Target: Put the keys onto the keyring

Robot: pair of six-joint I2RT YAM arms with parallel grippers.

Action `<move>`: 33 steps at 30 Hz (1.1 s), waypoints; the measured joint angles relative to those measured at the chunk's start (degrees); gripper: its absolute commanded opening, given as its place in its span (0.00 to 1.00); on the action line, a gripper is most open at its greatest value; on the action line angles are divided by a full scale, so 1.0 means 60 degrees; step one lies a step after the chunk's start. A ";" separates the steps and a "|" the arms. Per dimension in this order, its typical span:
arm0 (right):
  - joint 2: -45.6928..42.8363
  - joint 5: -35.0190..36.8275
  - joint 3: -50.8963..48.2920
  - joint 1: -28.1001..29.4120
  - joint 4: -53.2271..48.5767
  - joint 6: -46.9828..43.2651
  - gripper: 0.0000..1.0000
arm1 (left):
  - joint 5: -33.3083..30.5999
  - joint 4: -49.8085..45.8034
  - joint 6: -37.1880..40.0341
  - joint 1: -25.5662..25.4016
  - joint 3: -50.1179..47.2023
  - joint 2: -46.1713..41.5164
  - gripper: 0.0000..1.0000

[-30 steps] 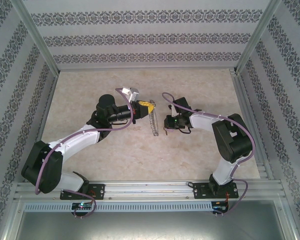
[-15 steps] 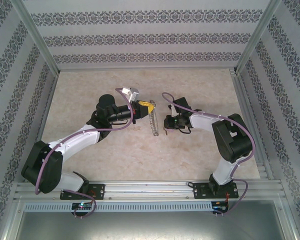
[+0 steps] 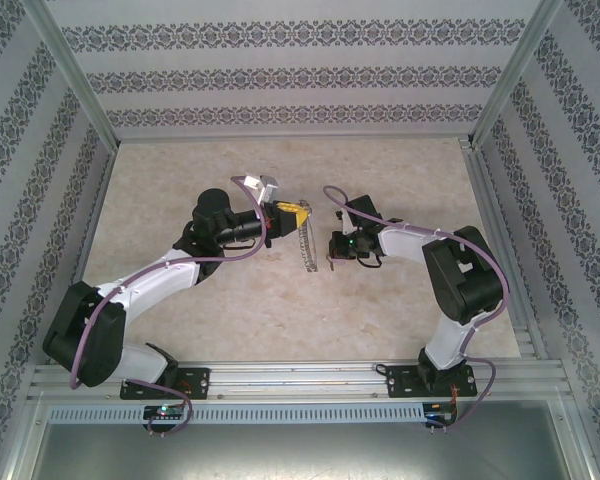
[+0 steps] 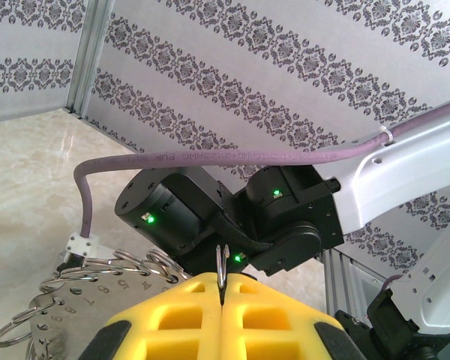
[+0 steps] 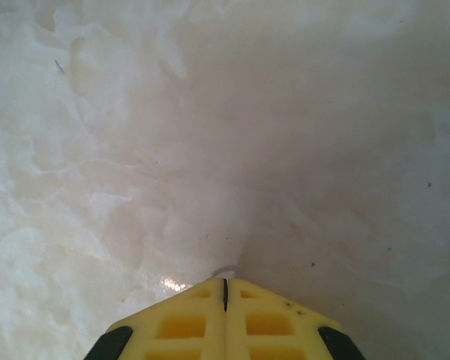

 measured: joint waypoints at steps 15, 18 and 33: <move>-0.1683 0.0113 -0.0718 -0.0382 0.0208 0.0233 0.00 | -0.0040 -0.0007 0.0051 -0.0044 0.0000 0.0000 0.00; -0.2375 0.0197 -0.0907 -0.0503 0.0313 0.0270 0.00 | -0.0062 -0.0015 0.0131 -0.0044 -0.0004 0.0000 0.00; -0.6062 0.0608 -0.3024 -0.0565 0.1894 0.0291 0.00 | -0.0288 -0.0452 0.1129 -0.0044 -0.0084 0.0175 0.00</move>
